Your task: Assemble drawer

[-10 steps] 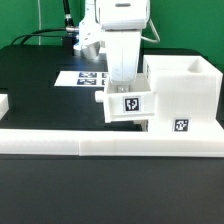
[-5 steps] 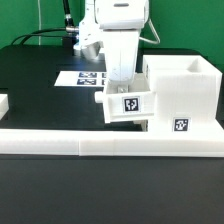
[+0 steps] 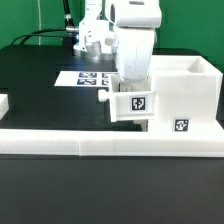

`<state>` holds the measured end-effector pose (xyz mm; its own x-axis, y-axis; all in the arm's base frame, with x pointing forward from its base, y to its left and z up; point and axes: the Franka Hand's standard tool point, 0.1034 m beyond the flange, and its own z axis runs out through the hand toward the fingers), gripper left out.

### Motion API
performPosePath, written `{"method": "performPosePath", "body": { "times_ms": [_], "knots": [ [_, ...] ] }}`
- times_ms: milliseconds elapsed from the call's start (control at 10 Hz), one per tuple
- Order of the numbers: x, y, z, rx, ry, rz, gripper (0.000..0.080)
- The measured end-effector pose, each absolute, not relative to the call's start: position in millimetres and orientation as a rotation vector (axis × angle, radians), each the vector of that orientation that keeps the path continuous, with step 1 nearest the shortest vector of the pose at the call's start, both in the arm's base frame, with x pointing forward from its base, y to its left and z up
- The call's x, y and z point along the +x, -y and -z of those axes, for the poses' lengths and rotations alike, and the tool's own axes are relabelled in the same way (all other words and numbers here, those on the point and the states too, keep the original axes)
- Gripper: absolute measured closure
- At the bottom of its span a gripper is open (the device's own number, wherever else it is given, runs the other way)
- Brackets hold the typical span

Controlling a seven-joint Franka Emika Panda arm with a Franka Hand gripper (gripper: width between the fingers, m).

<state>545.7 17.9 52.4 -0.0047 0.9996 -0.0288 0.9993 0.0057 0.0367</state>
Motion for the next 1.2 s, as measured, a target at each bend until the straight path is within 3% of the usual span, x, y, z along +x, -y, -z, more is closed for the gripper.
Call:
{"method": "performPosePath", "body": {
  "times_ms": [300,400,500,600,700,800,1200],
  "knots": [
    [545,-14,-51.3,2.199,-2.165,-0.044,0.0751],
    [545,-14,-50.8,2.2,-2.166,-0.043,0.0638],
    [545,-13,-51.6,2.201,-2.165,-0.038,0.0638],
    [549,-11,-57.6,2.203,-2.16,-0.021,0.0503],
    [553,-10,-66.9,2.197,-2.153,-0.017,0.0319],
    [557,-11,-74.7,2.188,-2.148,-0.026,0.0208],
    [559,13,-105.0,2.132,-2.156,-0.002,0.0153]
  ]
}}
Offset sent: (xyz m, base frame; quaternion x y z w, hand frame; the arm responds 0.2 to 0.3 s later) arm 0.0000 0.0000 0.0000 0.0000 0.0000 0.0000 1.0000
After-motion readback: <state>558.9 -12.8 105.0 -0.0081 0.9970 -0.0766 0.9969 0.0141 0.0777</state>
